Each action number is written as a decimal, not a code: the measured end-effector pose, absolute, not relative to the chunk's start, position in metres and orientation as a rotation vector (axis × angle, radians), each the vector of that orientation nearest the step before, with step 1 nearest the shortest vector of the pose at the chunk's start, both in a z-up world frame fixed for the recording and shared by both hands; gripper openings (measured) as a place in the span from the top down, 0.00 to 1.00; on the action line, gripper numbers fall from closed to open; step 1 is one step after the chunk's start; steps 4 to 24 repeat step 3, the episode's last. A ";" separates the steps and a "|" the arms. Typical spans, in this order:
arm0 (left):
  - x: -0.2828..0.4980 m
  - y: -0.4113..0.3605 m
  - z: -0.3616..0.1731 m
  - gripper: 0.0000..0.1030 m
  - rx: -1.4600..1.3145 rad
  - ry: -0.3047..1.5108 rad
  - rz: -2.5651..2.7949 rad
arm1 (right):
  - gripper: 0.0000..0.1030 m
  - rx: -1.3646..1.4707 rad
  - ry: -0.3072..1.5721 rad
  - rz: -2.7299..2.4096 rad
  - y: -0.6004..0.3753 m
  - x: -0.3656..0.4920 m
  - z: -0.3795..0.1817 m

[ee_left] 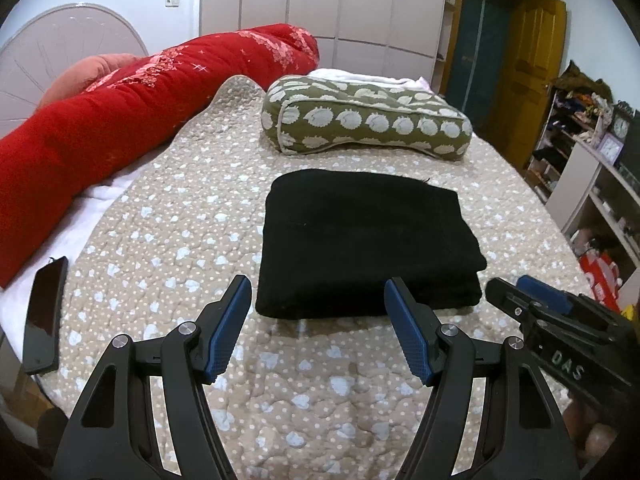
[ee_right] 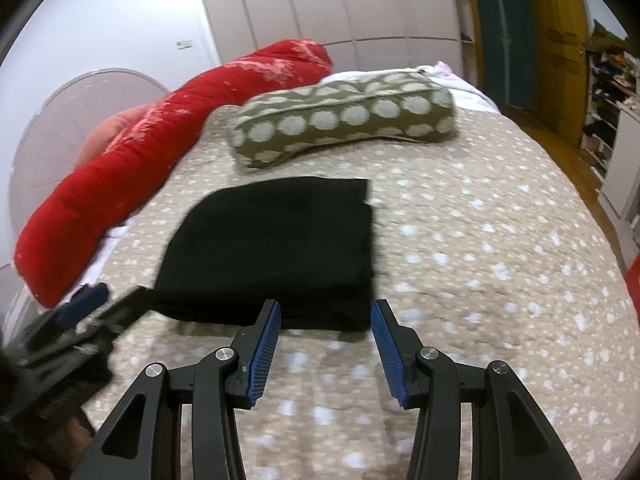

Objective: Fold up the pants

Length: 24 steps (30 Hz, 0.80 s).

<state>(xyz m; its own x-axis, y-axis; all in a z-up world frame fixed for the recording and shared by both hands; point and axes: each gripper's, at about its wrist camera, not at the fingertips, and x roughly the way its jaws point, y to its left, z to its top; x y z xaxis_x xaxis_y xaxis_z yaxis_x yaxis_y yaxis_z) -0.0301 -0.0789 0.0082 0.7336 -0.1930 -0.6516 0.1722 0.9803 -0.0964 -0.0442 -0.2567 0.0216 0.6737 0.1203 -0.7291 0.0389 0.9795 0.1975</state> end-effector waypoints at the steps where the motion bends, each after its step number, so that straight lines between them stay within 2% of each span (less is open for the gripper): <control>1: -0.030 -0.079 0.008 0.33 -0.026 0.719 -0.199 | 0.56 0.207 0.836 0.028 -0.265 -0.044 0.019; 24: -0.028 -0.077 0.008 0.33 -0.024 0.719 -0.191 | 0.56 0.213 0.841 -0.004 -0.281 -0.042 0.014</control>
